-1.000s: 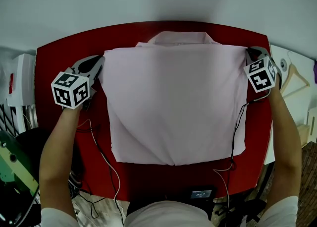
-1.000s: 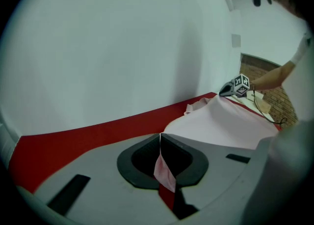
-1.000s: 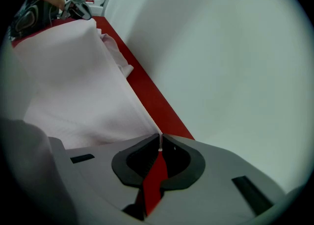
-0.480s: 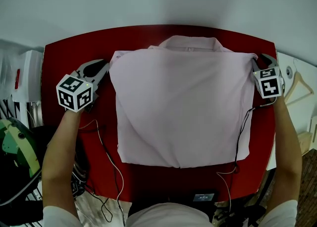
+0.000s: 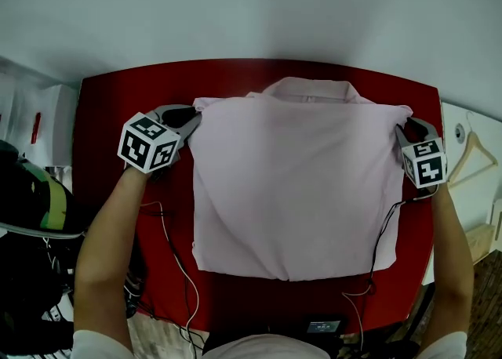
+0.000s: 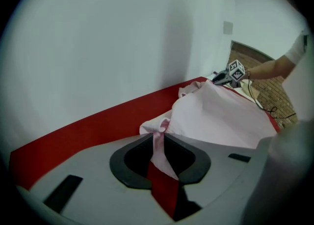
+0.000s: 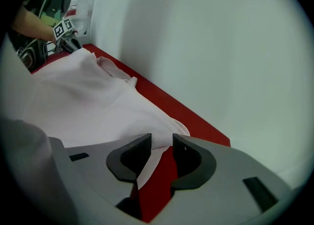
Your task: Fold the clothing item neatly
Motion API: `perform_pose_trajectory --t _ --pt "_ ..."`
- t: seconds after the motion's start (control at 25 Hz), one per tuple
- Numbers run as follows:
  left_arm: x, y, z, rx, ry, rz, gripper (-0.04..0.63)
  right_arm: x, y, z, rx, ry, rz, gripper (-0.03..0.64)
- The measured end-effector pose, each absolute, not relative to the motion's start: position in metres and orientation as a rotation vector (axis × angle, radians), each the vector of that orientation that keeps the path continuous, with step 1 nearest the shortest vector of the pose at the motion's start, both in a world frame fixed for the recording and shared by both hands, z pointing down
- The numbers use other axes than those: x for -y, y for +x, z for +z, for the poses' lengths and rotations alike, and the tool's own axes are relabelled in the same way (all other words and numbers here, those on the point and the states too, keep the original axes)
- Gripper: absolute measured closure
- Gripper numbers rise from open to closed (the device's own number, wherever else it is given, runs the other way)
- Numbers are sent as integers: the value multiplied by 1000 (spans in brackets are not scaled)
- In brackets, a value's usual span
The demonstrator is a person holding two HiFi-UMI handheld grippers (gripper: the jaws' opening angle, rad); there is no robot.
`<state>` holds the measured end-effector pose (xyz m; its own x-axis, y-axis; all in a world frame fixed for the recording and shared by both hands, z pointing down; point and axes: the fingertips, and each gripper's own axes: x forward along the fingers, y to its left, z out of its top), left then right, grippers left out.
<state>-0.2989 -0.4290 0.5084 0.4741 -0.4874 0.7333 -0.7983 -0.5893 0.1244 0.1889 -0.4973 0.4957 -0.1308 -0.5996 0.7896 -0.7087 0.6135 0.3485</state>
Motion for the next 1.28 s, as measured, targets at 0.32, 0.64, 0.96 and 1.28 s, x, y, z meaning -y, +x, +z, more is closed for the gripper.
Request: perform_pose_trajectory --t 0.32,0.64,0.96,1.28 --pt "417 -288 521 958 2280 989 446 486 189 499 1842 1061 198 497" --pt "425 -291 519 1050 2237 841 512 483 192 500 1837 1089 211 497" --pt "439 -319 489 1262 2144 450 563 486 199 501 1818 1137 231 530" --pt "442 -337 497 1317 2022 312 561 496 236 510 1713 1284 328 591"
